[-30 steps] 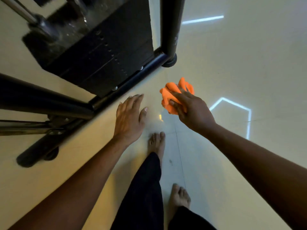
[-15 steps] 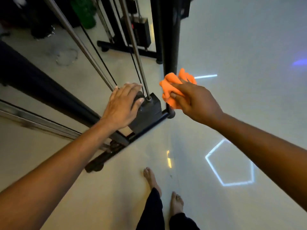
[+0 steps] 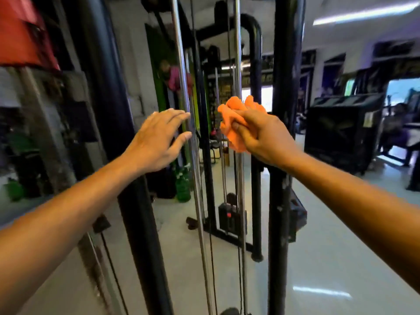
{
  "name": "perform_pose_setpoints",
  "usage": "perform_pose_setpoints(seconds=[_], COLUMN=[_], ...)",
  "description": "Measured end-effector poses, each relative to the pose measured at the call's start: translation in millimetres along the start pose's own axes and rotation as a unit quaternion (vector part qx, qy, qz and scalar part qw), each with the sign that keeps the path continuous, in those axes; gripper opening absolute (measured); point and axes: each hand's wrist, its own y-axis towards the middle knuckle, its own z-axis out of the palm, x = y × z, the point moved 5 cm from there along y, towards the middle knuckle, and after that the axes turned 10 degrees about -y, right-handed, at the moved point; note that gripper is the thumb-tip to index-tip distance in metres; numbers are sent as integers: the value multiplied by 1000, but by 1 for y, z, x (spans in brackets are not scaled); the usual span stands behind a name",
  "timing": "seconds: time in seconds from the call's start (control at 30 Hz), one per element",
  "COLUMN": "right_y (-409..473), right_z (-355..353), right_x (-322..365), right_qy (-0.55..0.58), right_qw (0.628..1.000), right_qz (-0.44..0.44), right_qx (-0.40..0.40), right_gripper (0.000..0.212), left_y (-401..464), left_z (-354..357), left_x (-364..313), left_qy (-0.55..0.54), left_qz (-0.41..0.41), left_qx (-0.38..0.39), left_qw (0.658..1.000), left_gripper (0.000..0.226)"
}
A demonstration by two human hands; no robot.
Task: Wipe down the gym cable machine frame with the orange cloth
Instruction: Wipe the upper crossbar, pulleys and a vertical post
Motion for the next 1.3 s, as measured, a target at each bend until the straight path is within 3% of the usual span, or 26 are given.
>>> perform_pose_setpoints(seconds=[0.23, 0.43, 0.67, 0.8, 0.9, 1.1, 1.2, 1.3], right_y=[166, 259, 329, 366, 376, 377, 383, 382], right_z=[-47, -61, -50, -14, 15, 43, 28, 44], right_x=[80, 134, 158, 131, 129, 142, 123, 154], right_qy=[-54, -80, -110, -193, -147, -141, -110, -53], right_qw=[987, 973, 961, 950, 952, 921, 920, 930], right_qz=[-96, -115, -111, -47, -42, -176, -152, -115], right_qx=[-118, -185, -229, -241, -265, -317, -345, -345], right_gripper=[39, 43, 56, 64, 67, 65, 59, 58], left_y=[89, 133, 178, 194, 197, 194, 193, 192], left_z=[-149, -214, -241, -240, -231, -231, -230, -232], left_x=[48, 93, 133, 150, 157, 161, 159, 158], left_qy=[95, 119, 130, 86, 68, 30, 38, 42], left_qz=[64, 71, 45, 31, 61, 75, 70, 65], left_qx=[-139, -199, -236, -260, -266, -285, -277, -278], left_qw=[984, 970, 962, 961, 959, 955, 958, 958], left_gripper=[58, 59, 54, 52, 54, 54, 53, 53])
